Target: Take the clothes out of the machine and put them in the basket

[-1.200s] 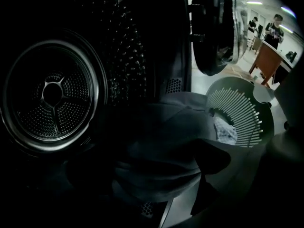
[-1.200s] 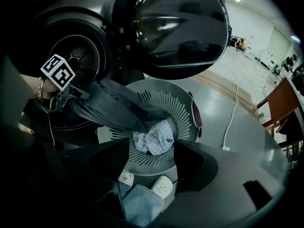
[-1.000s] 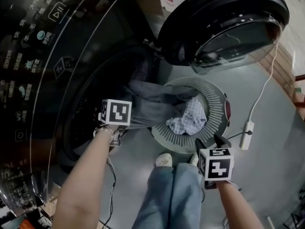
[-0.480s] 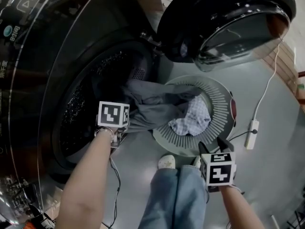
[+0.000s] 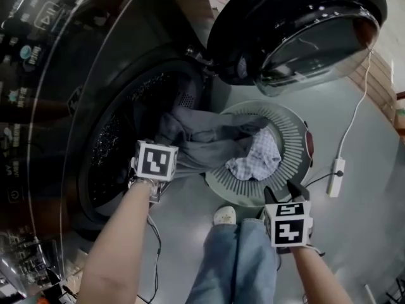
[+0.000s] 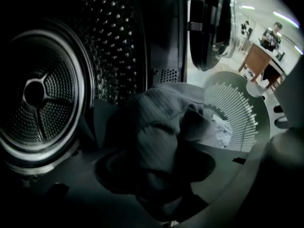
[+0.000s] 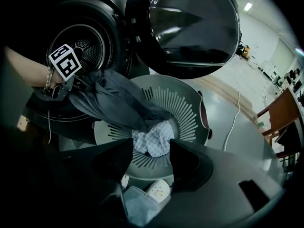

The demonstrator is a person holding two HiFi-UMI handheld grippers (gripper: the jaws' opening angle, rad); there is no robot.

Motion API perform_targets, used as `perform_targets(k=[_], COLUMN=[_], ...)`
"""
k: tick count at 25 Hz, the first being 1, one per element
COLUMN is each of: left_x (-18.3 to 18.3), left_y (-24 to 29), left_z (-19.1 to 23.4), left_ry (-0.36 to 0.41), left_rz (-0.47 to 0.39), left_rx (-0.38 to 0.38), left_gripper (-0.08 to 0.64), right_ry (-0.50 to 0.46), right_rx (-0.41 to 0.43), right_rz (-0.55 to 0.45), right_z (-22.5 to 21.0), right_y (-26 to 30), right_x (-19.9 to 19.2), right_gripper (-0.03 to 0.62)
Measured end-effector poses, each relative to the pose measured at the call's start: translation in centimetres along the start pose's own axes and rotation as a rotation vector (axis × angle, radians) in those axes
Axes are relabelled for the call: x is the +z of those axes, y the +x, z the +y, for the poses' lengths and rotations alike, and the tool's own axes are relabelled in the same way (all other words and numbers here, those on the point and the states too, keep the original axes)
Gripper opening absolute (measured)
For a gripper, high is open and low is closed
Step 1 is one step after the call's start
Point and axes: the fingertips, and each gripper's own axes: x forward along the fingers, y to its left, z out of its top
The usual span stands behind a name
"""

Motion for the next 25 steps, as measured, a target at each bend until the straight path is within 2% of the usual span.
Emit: perform_targets(k=[1, 2, 6, 13, 17, 22, 25], left_x=[0.2, 0.5, 0.4, 0.2, 1.1, 3.5, 5.2], left_y=[-0.7, -1.5, -3.7, -8.7, -11.4, -14.8, -17.0], left_z=[0.1, 0.1, -0.5, -3.6, -5.5, -8.9, -10.2], left_ry=[0.011, 0.011, -0.078, -0.201, -0.209, -0.146, -0.155], left_rz=[-0.01, -0.018, -0.035, -0.123, -0.162, -0.227, -0.279], left_rx=[0.019, 0.032, 0.04, -0.028, -0.061, -0.101, -0.136], left_gripper=[0.201, 0.061, 0.057, 0.055, 0.055, 0.055, 0.055], right_ry=[-0.001, -0.001, -0.003, -0.007, -0.008, 0.015, 0.026], right_rx=[0.0, 0.0, 0.005, -0.002, -0.009, -0.018, -0.024], right_rz=[-0.001, -0.003, -0.014, -0.039, -0.053, -0.069, -0.077], right_z=[-0.1, -0.2, -0.4, -1.5, -2.1, -2.8, -3.1], right_y=[-0.3, -0.6, -2.0, -4.9, -6.8, -9.0, -10.0], right_x=[0.0, 0.1, 0.5, 1.6, 2.1, 2.3, 2.2], right_gripper=[0.24, 0.238, 0.229, 0.221, 0.218, 0.213, 0.21])
